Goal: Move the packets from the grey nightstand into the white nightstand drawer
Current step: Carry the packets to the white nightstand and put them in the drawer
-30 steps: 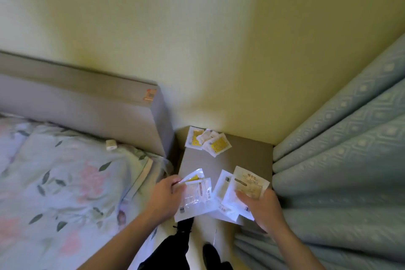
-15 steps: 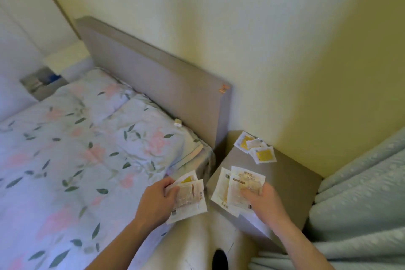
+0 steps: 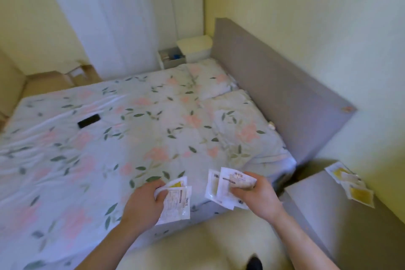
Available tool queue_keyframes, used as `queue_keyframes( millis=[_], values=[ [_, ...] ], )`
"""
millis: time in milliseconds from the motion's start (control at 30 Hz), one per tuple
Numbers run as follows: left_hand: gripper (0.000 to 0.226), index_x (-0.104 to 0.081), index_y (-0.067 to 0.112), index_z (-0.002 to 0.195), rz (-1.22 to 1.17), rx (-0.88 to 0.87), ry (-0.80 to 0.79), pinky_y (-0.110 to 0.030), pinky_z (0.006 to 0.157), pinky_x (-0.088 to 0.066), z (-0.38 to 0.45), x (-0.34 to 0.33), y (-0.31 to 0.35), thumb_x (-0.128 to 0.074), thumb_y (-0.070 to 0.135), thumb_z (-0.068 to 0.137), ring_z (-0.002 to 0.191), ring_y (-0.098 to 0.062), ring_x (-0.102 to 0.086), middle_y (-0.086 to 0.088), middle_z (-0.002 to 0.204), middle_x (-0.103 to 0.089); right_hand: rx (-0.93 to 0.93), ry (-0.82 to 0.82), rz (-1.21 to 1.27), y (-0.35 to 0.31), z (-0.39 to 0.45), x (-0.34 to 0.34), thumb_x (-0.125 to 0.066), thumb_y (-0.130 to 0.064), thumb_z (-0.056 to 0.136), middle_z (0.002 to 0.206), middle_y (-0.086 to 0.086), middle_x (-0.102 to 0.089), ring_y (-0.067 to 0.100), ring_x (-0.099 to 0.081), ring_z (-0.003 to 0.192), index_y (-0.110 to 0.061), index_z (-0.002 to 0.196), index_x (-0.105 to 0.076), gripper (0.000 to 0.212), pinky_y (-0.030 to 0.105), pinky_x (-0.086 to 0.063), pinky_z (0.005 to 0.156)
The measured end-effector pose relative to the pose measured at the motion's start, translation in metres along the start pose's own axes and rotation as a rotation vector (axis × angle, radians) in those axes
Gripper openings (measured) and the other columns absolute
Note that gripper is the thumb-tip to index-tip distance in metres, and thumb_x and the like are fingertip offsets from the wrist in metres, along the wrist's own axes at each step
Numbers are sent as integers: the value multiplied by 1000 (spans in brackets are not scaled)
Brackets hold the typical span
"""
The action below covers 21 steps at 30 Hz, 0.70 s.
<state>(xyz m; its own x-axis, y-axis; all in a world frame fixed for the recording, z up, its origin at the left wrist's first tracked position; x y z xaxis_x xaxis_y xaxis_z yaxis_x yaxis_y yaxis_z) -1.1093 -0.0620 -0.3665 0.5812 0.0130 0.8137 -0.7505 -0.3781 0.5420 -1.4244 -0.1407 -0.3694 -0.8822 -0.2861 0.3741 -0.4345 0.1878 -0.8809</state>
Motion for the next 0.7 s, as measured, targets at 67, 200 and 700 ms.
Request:
queue_keyframes(
  millis=[67, 200, 700],
  values=[
    [11, -62, 33, 86, -14, 39, 53, -29, 59, -50, -18, 33, -48, -56, 32, 96, 69, -10, -62, 9, 78, -65, 13, -65, -1, -19, -6, -54, -74, -6, 80, 68, 0, -62, 12, -53, 61, 0, 87, -65, 13, 26, -44, 56],
    [13, -60, 32, 84, 26, 106, 114, -27, 55, -42, -50, 96, -129, -56, 30, 96, 71, -12, -62, 10, 76, -65, 72, -163, -64, -63, -17, -148, -76, -11, 77, 65, 0, -64, 10, -55, 55, -6, 83, -67, 12, 26, -45, 55],
    [9, -64, 33, 98, 16, 336, 368, -33, 68, -51, -90, 287, -373, -56, 32, 100, 80, -12, -60, 14, 90, -66, 248, -532, -151, -246, 1, -468, -78, -7, 81, 86, -6, -78, 11, -73, 73, -24, 97, -77, 24, 23, -54, 56]
  ],
)
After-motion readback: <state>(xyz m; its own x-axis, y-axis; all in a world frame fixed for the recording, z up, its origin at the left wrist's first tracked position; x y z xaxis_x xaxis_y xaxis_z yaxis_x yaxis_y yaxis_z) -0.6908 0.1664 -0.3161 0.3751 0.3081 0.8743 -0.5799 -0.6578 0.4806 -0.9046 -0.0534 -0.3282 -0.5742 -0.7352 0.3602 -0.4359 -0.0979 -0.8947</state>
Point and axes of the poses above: each hand's wrist, its own z-axis towards the middle knuckle, its own x-axis out of the back of the hand, y = z × x, the point moved 6 cm from there along z, towards the middle knuckle
